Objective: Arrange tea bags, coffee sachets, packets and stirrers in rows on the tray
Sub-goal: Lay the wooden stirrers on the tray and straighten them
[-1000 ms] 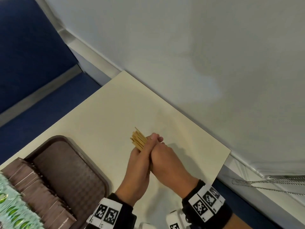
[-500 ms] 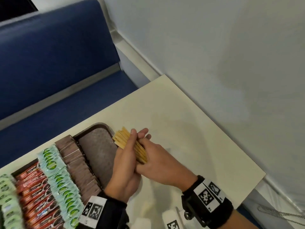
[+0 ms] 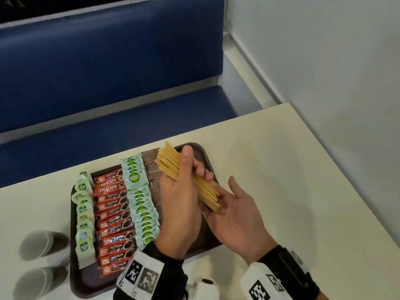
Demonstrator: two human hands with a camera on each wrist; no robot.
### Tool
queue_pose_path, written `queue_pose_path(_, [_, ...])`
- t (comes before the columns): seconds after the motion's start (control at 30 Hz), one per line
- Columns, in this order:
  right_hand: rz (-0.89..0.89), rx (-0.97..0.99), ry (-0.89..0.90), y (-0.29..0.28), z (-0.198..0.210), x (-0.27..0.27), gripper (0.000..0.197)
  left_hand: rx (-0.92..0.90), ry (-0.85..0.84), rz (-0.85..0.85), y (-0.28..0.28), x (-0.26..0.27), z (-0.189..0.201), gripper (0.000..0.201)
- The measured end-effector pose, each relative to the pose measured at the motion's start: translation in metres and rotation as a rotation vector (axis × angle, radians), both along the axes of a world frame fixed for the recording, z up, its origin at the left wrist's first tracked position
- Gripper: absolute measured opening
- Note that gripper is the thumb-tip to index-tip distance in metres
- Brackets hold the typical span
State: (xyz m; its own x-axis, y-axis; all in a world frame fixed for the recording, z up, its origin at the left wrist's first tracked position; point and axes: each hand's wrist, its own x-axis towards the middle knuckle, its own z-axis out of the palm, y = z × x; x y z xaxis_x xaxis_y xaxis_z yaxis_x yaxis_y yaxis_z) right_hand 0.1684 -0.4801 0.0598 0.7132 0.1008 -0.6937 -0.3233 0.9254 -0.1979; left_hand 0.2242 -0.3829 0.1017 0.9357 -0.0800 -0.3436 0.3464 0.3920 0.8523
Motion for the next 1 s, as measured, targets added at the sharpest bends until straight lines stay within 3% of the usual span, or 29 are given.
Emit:
queue_pose_path(0.1, [-0.042, 0.111, 0.024, 0.025, 0.001, 0.013, 0.06, 0.095, -0.088, -0.035, 0.011, -0.006, -0.003, 0.022])
queue_pose_path(0.23, [0.021, 0.088, 0.015, 0.043, 0.008, 0.025, 0.063, 0.236, -0.171, -0.024, 0.028, -0.012, -0.014, 0.027])
queue_pose_path(0.33, [0.05, 0.04, 0.052, 0.053, 0.01, 0.027, 0.065, 0.259, -0.117, 0.021, 0.039, -0.009, -0.022, 0.045])
queue_pose_path(0.47, [0.031, 0.006, 0.131, 0.068, 0.016, 0.028, 0.053, 0.213, -0.057, 0.046, 0.04, -0.006, -0.025, 0.049])
queue_pose_path(0.57, [0.001, -0.006, 0.177, 0.075, 0.02, 0.025, 0.057, 0.176, -0.02, 0.086, 0.032, -0.006, -0.028, 0.049])
queue_pose_path(0.7, [-0.001, -0.069, 0.27, 0.076, 0.022, 0.024, 0.045, 0.187, 0.006, 0.059, 0.03, -0.006, -0.039, 0.043])
queue_pose_path(0.8, [-0.03, -0.04, 0.316, 0.07, 0.02, 0.026, 0.049, 0.201, 0.033, 0.025, 0.023, -0.009, -0.048, 0.045])
queue_pose_path(1.0, [-0.111, 0.012, 0.292, 0.058, 0.001, 0.022, 0.042, 0.282, 0.056, -0.078, 0.012, -0.008, -0.054, 0.052])
